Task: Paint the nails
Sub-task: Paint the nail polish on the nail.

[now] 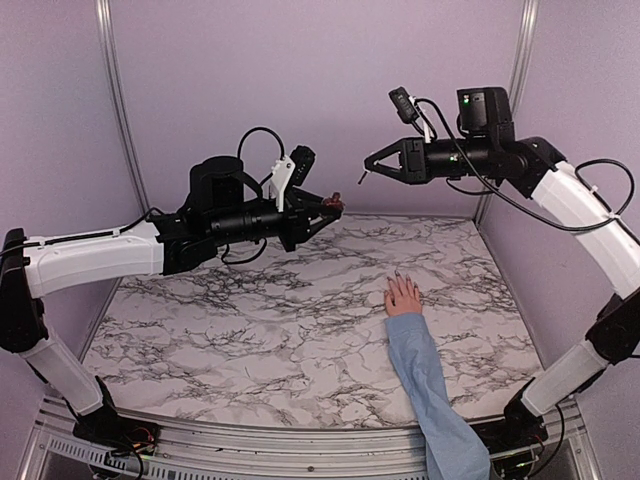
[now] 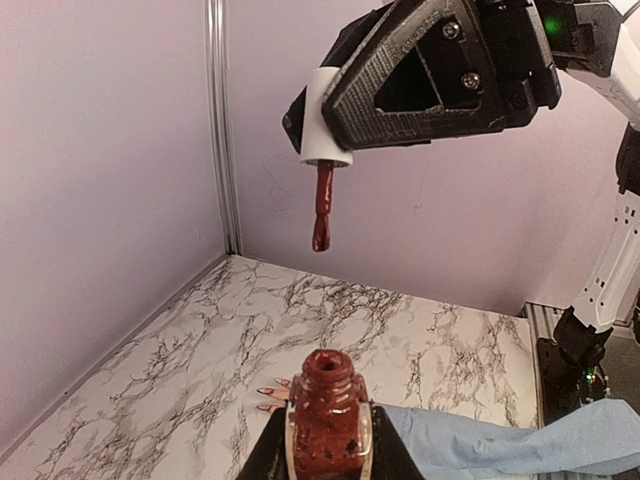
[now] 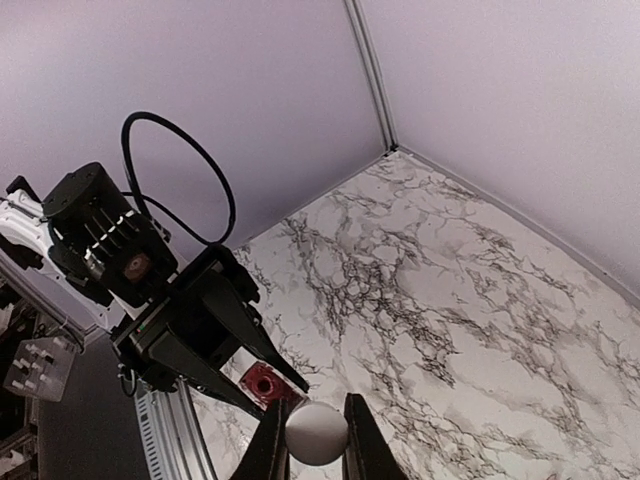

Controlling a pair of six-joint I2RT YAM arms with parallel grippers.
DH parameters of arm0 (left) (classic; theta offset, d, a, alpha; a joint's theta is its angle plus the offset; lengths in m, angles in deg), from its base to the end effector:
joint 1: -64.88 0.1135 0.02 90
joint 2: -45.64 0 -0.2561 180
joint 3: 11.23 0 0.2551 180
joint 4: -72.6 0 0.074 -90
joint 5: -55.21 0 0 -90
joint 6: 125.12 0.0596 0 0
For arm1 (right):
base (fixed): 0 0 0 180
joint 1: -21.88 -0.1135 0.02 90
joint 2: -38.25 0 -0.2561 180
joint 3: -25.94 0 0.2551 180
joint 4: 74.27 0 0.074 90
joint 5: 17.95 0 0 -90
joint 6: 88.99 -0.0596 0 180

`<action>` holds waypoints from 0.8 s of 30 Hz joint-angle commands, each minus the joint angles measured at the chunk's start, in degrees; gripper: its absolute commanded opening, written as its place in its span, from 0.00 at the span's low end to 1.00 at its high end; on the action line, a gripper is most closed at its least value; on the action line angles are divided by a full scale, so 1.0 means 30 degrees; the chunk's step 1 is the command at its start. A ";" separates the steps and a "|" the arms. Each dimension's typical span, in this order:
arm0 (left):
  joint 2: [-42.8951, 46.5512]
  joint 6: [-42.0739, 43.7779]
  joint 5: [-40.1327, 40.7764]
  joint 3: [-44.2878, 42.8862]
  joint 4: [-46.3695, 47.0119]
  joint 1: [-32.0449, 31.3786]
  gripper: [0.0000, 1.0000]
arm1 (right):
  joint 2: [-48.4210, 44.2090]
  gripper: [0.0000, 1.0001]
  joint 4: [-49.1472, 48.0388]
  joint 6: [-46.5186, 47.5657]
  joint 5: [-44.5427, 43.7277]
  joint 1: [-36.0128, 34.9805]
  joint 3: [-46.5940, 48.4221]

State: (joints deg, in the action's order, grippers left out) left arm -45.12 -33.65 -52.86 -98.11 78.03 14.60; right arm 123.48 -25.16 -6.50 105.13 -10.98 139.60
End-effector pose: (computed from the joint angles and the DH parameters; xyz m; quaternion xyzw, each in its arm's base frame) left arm 0.2468 -0.3260 0.3558 0.4019 0.5707 -0.3922 0.5992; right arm 0.2671 0.2113 0.4464 -0.3310 0.7338 0.4079 0.4309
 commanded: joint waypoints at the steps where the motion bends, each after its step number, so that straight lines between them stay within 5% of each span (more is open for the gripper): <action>1: 0.0348 -0.0023 -0.0975 -0.0077 0.0220 0.0090 0.00 | -0.0426 0.00 -0.2097 -0.1166 0.3967 -0.0042 -0.0549; 24: 0.0020 0.0124 -0.1658 -0.0404 0.0220 0.0050 0.00 | 0.0546 0.00 -0.0805 -0.0271 0.2095 -0.1356 0.0357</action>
State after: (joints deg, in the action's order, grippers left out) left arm -45.12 -33.61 -56.90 -98.11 77.96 14.58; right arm 124.98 -28.92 -8.62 114.34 -14.61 137.87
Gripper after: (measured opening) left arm 0.195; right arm 0.137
